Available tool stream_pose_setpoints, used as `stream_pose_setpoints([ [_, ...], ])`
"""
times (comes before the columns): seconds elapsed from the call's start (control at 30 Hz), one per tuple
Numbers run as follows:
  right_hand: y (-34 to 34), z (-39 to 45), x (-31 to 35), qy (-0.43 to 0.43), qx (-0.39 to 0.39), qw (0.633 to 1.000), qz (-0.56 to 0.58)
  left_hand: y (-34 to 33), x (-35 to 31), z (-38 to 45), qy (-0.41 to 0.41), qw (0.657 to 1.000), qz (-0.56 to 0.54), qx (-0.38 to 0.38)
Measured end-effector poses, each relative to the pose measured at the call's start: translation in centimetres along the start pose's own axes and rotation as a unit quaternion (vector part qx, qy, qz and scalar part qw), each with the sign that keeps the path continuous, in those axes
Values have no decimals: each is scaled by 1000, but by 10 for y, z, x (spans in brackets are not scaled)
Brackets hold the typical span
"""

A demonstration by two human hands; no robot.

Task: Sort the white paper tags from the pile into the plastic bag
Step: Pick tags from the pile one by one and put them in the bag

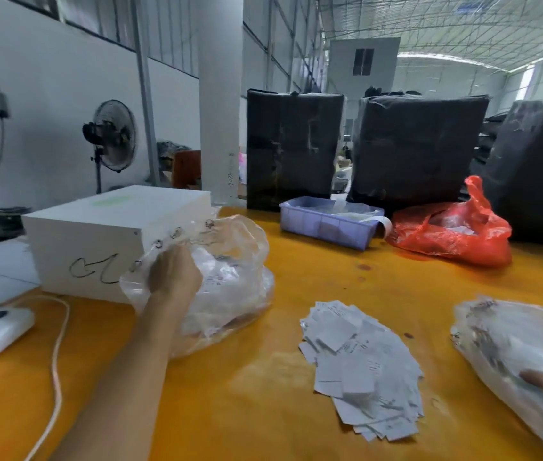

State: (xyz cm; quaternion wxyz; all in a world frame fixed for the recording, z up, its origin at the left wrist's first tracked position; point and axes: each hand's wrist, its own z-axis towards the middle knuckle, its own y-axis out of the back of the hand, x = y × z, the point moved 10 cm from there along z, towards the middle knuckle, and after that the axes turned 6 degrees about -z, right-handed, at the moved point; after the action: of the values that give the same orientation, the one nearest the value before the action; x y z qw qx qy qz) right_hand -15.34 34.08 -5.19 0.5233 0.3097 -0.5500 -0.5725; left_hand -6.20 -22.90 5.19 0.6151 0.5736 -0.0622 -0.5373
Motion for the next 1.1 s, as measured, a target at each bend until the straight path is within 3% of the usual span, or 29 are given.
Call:
stream_pose_setpoints([
  [0.03, 6, -8, -5, -24, 14, 999, -18, 2, 3, 2, 5, 999, 21, -33],
  [0.1, 37, -28, 11, -22, -27, 999, -3, 9, -5, 0, -25, 993, 21, -111],
  [0.2, 57, -35, 12, -25, -87, 992, 88, 10, -40, -11, -137, 973, -45, -182],
  [0.33, 68, -33, 4, -39, -105, 973, 203, -15, -86, -33, -258, 951, -38, -163],
  [0.47, 77, -33, 4, -34, -142, 952, 268, -16, -119, -76, -318, 921, -134, -179],
  [0.53, 84, -36, 5, -40, -160, 905, 392, -26, -137, -99, -355, 908, -175, -137],
  [0.6, 81, -42, 21, -32, -109, 821, 559, -40, -151, -117, -369, 891, -260, -54],
  [0.67, 73, -51, 53, -9, -20, 750, 661, -54, -157, -129, -315, 864, -388, 64],
  [0.73, 61, -66, 89, 12, 63, 713, 699, -86, -163, -146, -201, 818, -483, 238],
  [0.8, 51, -83, 122, 40, 129, 713, 688, -115, -169, -168, -109, 755, -520, 383],
  [0.87, 45, -98, 145, 73, 167, 725, 664, -129, -172, -185, -64, 719, -515, 462],
  [0.93, 45, -105, 154, 92, 167, 733, 653, -133, -169, -191, -56, 712, -505, 484],
  [1.1, 40, -102, 146, 56, 158, 731, 662, -134, -157, -177, -4, 708, -552, 441],
])
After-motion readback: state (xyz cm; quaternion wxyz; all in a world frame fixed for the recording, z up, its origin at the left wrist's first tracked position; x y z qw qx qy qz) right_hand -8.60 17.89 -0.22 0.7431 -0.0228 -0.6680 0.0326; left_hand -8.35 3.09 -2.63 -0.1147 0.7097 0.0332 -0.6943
